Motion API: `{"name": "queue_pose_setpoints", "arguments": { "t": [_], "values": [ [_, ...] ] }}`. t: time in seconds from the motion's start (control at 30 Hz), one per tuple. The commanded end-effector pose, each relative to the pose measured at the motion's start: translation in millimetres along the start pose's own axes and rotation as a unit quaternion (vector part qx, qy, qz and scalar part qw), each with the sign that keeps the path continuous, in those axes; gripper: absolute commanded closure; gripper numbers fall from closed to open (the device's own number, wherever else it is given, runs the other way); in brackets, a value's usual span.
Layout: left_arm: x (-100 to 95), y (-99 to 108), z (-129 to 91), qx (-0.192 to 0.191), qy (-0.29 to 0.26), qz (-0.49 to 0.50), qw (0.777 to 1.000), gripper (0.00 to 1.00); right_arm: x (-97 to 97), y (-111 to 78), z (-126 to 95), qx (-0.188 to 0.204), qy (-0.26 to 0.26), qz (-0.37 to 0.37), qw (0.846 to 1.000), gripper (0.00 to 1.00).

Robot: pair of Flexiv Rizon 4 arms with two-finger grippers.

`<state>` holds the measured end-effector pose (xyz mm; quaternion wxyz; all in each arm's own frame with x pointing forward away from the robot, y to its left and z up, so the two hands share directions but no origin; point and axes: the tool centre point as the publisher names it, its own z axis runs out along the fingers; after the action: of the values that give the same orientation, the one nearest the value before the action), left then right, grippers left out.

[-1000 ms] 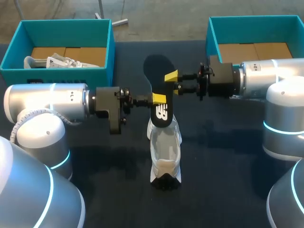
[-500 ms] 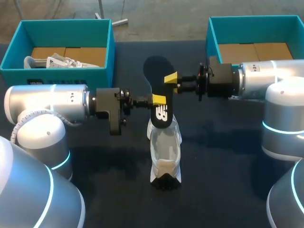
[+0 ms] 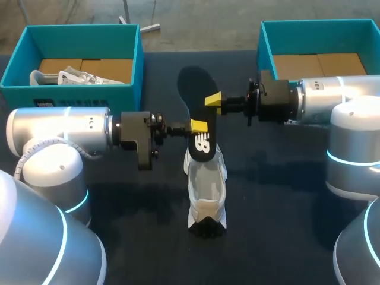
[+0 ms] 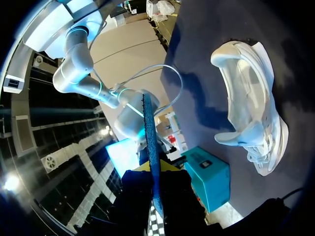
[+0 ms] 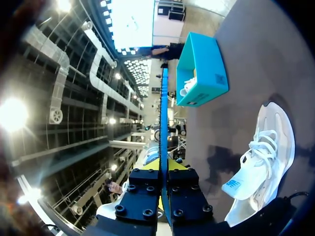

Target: Take the shoe out of the shoebox, open the shoe tongue, remove and reinsert the insole, then place the shoe into the shoebox

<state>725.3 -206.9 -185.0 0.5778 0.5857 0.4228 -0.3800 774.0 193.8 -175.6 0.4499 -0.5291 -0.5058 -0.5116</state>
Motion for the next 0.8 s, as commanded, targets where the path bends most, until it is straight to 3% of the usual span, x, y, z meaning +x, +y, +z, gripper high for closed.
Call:
{"name": "queue_pose_setpoints", "arguments": {
  "t": [0.03, 0.47, 0.8],
  "values": [
    [-0.2, -0.2, 0.2, 0.001, 0.003, -0.003, 1.0, 0.0, -0.9, 0.5, 1.6, -0.001, 0.0, 0.001, 1.0, 1.0],
    [-11.5, 3.8, -43.1, 0.029, 0.05, -0.055, 0.997, 0.0, -18.5, -3.7, -5.4, -0.001, 0.001, 0.007, 1.0, 1.0],
    [-27.7, 31.9, -76.0, 0.073, 0.171, -0.119, 0.975, 0.0, -31.3, -6.2, -6.4, -0.008, -0.002, 0.012, 1.0, 1.0]
  ]
}}
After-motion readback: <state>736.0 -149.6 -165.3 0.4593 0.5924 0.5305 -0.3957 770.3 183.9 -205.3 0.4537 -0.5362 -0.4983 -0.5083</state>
